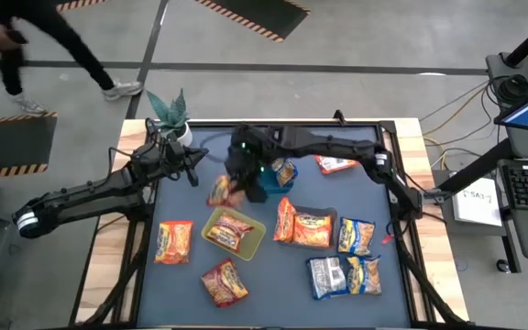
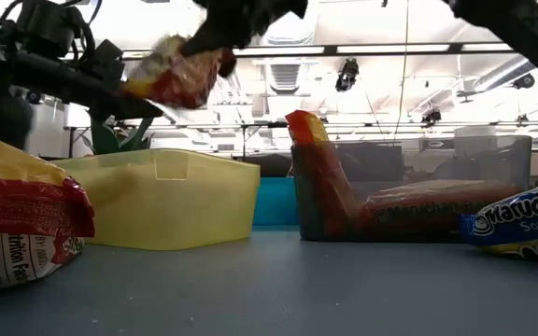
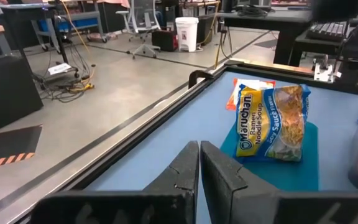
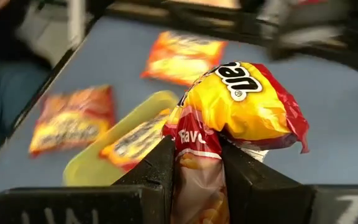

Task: Sort Maruchan noodles
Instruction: Put the red noodle pack into the yellow bin

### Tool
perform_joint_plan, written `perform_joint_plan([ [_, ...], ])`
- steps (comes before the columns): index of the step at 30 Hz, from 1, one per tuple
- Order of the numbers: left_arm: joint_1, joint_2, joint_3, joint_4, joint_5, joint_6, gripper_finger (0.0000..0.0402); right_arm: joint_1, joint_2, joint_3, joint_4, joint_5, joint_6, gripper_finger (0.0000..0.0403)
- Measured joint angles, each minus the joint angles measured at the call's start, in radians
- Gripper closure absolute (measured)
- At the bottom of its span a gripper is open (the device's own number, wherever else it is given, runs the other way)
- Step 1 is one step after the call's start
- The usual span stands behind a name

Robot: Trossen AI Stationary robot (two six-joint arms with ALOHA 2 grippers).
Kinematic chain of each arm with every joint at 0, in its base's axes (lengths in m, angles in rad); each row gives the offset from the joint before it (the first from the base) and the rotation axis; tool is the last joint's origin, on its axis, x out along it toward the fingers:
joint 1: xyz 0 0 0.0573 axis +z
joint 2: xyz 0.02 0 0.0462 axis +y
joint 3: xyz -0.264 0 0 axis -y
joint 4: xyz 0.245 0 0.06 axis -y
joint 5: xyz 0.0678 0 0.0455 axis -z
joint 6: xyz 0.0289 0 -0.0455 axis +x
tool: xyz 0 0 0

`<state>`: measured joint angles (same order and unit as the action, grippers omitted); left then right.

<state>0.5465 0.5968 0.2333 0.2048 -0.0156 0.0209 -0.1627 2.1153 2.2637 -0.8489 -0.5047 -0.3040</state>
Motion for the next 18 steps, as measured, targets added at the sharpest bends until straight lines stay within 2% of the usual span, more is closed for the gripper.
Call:
perform_joint_plan([
  [5, 0.000, -0.003, 0.000, -0.015, 0.001, -0.008, 0.0402, 0.078, -0.006, 0.000, -0.127, 0.011, -0.257, 0.0327],
  [8, 0.000, -0.005, 0.000, -0.028, 0.002, -0.008, 0.0402, 0.125, -0.006, 0.000, -0.219, 0.015, -0.485, 0.0327],
  [11, 0.000, -0.005, 0.000, -0.036, 0.002, -0.008, 0.0402, 0.173, -0.005, 0.000, -0.289, 0.065, -0.648, 0.0327],
  [15, 0.000, -0.005, 0.000, -0.036, 0.002, -0.008, 0.0402, 0.214, -0.005, 0.000, -0.298, 0.177, -0.702, 0.0327],
  [18, 0.000, -0.004, 0.000, -0.036, 0.001, -0.008, 0.0402, 0.228, -0.005, -0.016, -0.298, 0.185, -0.701, 0.0327],
])
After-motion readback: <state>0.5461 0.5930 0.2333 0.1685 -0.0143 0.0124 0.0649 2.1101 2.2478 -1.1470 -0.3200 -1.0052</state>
